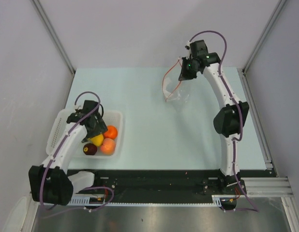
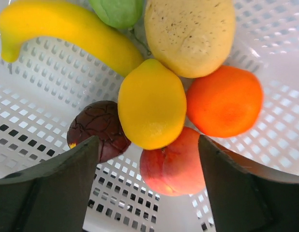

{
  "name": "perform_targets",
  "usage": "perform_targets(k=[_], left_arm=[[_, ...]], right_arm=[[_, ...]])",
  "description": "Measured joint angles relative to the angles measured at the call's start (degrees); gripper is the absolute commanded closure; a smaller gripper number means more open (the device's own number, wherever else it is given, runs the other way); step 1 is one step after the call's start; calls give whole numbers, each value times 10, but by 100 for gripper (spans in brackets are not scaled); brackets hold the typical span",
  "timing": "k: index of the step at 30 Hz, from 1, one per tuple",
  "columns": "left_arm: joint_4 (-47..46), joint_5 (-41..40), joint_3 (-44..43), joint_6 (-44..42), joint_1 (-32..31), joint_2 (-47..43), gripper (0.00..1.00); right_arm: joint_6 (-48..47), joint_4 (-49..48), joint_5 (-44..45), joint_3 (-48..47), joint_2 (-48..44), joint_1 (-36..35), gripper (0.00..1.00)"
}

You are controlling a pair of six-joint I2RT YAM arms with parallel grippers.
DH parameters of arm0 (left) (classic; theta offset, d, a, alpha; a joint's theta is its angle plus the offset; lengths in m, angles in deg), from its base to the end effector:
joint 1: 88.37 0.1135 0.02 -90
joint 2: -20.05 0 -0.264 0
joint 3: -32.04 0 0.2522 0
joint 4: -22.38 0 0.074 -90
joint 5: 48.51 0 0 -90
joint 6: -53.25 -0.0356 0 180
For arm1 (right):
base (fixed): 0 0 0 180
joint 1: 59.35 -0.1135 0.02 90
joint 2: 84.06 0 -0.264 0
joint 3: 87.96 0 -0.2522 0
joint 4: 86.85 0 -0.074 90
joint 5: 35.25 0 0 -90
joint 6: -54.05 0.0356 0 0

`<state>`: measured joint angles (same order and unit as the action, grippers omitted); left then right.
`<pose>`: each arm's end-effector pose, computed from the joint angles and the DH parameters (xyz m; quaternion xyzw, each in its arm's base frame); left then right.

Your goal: Open the zip-top bag and remove the fake food

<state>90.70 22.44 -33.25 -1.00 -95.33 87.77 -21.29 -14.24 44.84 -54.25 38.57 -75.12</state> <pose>0.2073 -0.0136 0.2455 -0.2685 0.9349 0.0919 0.2130 0.4458 0.1323 0.3548 -0.0393 0.9327 0.1697 0.3158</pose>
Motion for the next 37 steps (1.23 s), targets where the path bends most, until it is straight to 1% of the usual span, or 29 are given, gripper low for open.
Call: perform_targets(k=[1, 2, 3, 5, 6, 8, 9, 11, 15, 18, 20, 22, 25, 28, 31, 34, 35, 37], left_arm=[[1, 2, -1, -3, 0, -14, 0], [1, 7, -3, -8, 0, -31, 1], [0, 17, -6, -13, 0, -54, 1], [0, 40, -16, -24, 0, -94, 1], [0, 50, -23, -30, -4, -110, 1], [-4, 70, -38, -38, -15, -128, 0], [-10, 83, -47, -43, -31, -134, 1], [-28, 108, -54, -47, -63, -139, 0], [-61, 148, -76, -48, -128, -132, 0], [-82, 160, -103, -47, -165, -114, 0], [-105, 166, -116, -42, -195, -103, 0], [-130, 169, -118, -32, -227, -98, 0], [-170, 191, -112, -7, -272, -92, 0], [-212, 211, -95, 20, -312, -91, 0], [-239, 209, -79, 33, -353, -92, 0], [-283, 206, -47, 43, -386, -112, 0], [-315, 206, -21, 49, -394, -130, 0], [-381, 205, 53, 73, -400, -195, 0]], right_arm=[[10, -4, -12, -16, 22, -3, 80], [24, -15, -25, -28, 43, -7, 76], [39, -28, -43, -31, 60, -9, 69], [74, -52, -81, -30, 87, -10, 63], [95, -70, -104, -30, 100, -10, 49], [129, -101, -136, -30, 114, -10, 28], [146, -120, -152, -30, 119, -10, 1], [175, -145, -174, -30, 122, -10, 0], [195, -170, -201, -45, 121, -10, 0], [188, -151, -195, -47, 109, -10, 0], [169, -122, -172, -23, 79, -14, 0], [153, -97, -137, 25, 28, -17, 0], [136, -85, -86, 139, -79, -28, 0], [127, -93, -53, 293, -210, -40, 0], [127, -110, -39, 411, -303, -45, 0], [132, -110, -21, 500, -358, -48, 0], [133, -110, -17, 517, -366, -50, 0], [137, -115, -14, 554, -383, -62, 0]])
